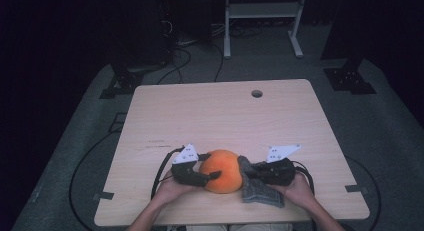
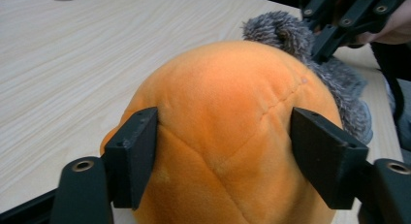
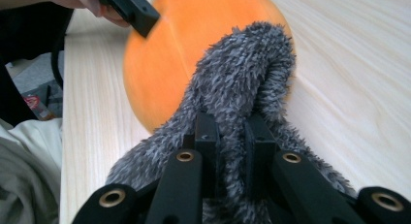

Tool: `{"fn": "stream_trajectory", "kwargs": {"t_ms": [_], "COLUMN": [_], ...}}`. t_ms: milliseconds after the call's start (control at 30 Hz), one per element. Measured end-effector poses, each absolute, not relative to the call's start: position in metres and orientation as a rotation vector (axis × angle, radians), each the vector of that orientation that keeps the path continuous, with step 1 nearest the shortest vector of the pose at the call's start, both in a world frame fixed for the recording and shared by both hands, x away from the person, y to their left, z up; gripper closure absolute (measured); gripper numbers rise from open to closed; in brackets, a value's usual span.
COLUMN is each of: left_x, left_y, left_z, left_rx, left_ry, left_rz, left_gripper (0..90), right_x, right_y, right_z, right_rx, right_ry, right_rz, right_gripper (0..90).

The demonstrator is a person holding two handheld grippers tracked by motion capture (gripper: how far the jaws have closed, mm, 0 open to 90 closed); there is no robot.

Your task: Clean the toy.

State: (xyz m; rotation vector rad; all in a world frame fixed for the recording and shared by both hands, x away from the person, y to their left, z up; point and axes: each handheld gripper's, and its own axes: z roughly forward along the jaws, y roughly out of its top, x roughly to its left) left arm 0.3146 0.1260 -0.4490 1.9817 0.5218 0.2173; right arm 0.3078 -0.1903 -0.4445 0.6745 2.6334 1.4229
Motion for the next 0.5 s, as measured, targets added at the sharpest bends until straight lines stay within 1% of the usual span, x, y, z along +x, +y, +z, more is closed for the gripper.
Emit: {"fn": "stream_trajectory", "kwargs": {"t_ms": [100, 200, 333, 367, 500], "left_x": [0.312, 0.308, 0.304, 0.3, 0.29], "left_y": [0.124, 0.121, 0.124, 0.127, 0.127], "left_z": [-0.45, -0.448, -0.447, -0.446, -0.444], "left_rx": [1.971, 1.978, 1.964, 1.957, 1.963], "left_ry": [0.568, 0.587, 0.602, 0.603, 0.559], "left_rz": [0.25, 0.274, 0.252, 0.229, 0.226], "left_gripper": [29.9, 29.8, 27.8, 27.5, 25.5], "right_x": [0.301, 0.299, 0.305, 0.311, 0.311], "right_y": [-0.185, -0.169, -0.16, -0.166, -0.172], "right_z": [-0.435, -0.425, -0.427, -0.43, -0.436], "right_rx": [0.642, 0.59, 0.587, 0.616, 0.63], "right_ry": [2.61, 2.612, 2.626, 2.625, 2.633], "right_rz": [1.496, 1.591, 1.534, 1.528, 1.514], "right_gripper": [79.2, 79.2, 79.5, 79.5, 79.5]}}
